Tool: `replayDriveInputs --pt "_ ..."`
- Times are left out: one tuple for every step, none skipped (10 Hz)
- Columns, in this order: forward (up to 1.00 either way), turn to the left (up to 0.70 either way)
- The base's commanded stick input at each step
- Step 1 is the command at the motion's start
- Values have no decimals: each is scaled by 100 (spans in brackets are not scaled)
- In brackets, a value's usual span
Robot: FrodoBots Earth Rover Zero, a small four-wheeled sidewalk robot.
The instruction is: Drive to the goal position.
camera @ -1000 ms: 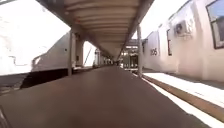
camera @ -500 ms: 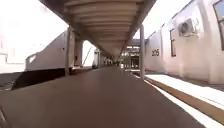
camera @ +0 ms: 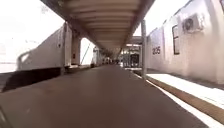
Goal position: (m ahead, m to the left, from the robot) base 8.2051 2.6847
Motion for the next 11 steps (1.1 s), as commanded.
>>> replayDriveInputs --pt "0 -70" --pt "0 -70" --pt "0 -70" --pt "0 -70" --pt "0 -70" --pt "0 -70" --pt "0 -63" --pt "0 -47" --pt "0 -30" --pt "0 -13" --pt "0 0"
